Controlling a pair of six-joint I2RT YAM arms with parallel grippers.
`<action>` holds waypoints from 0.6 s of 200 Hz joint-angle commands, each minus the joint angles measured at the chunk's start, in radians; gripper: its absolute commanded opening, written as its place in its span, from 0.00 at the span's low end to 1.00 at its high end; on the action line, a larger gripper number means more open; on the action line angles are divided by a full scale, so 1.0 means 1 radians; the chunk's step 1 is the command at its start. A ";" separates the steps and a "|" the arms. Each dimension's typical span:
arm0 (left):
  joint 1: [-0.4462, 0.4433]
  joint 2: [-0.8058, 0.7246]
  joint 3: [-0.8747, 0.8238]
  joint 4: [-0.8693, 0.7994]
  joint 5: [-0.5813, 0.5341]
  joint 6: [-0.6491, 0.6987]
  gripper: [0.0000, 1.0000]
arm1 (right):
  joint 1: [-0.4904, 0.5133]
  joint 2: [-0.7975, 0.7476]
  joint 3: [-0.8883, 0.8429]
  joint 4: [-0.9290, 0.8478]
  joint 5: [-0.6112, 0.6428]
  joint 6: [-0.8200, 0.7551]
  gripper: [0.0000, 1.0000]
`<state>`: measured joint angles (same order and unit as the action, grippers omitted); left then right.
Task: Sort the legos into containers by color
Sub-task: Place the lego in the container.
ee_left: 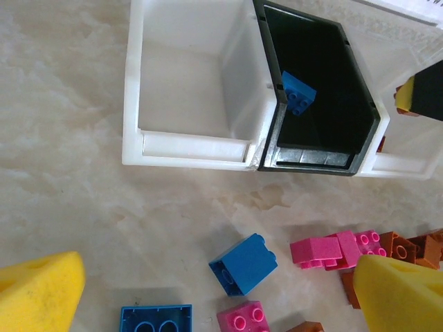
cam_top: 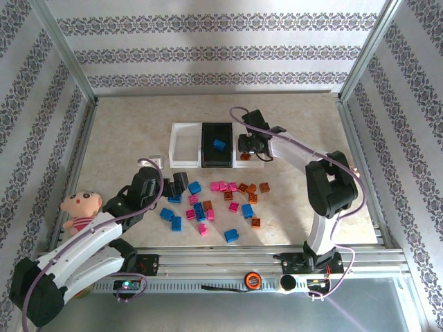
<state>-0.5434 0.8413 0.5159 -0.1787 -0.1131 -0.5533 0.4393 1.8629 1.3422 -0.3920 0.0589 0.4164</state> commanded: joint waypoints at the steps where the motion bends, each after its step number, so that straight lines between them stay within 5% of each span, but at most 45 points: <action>1: -0.007 -0.018 -0.010 -0.056 -0.028 -0.027 0.99 | -0.016 0.031 0.046 -0.004 -0.023 0.007 0.48; 29: -0.007 -0.017 0.003 -0.117 -0.075 -0.053 1.00 | -0.022 0.024 0.044 0.000 -0.036 0.020 0.64; 120: 0.013 0.178 0.019 -0.198 0.046 -0.057 0.88 | 0.031 -0.192 -0.253 0.132 -0.071 0.050 0.65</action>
<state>-0.5415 0.9455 0.5159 -0.3408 -0.1360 -0.6224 0.4564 1.7271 1.1522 -0.3099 0.0048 0.4389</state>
